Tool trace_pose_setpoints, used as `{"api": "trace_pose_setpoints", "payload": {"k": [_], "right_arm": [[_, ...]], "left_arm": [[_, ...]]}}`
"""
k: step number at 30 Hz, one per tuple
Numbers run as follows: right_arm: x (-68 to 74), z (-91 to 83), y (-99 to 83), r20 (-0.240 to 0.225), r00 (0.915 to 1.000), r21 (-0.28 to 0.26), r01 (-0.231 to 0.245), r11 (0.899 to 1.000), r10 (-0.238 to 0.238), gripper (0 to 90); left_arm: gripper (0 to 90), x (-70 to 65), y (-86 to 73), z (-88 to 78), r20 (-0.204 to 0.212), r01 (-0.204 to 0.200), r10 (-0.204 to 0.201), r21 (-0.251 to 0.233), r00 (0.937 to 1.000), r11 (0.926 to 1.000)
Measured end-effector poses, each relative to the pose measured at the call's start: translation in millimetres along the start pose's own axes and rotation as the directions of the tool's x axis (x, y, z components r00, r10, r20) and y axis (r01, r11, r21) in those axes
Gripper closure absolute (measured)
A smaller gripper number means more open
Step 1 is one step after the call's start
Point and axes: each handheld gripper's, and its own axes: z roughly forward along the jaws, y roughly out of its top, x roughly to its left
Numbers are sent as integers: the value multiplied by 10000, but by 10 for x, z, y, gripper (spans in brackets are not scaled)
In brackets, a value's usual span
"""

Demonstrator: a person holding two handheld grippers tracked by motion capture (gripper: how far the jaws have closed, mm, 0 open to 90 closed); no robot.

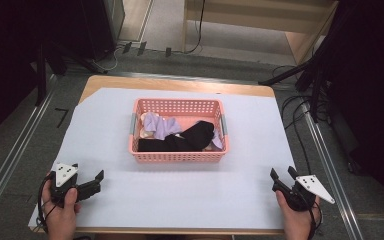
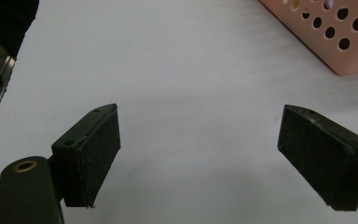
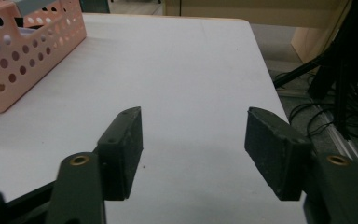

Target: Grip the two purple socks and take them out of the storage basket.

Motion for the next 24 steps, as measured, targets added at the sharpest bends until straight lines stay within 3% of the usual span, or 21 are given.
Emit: {"api": "trace_pose_setpoints", "payload": {"k": [9,17,20,23,24], "right_arm": [[127,15,66,-54,9998,-32,-200,9998,199,505],[321,21,286,-904,9955,-321,-320,9990,289,593],[432,57,390,-1115,9924,-178,-536,9984,513,596],[612,134,522,-1414,9889,51,-461,9989,463,616],[612,134,522,-1414,9889,51,-461,9989,463,616]], "left_arm": [[142,-2,1,-2,-17,-39,39,22,10000,10000],[142,-13,1,-2,-60,-93,94,61,9999,9999],[142,-16,2,4,-78,-93,93,50,9999,9999],[142,-15,1,3,-64,-78,79,48,9999,10000],[142,-15,1,3,-64,-78,79,48,9999,10000]]}}
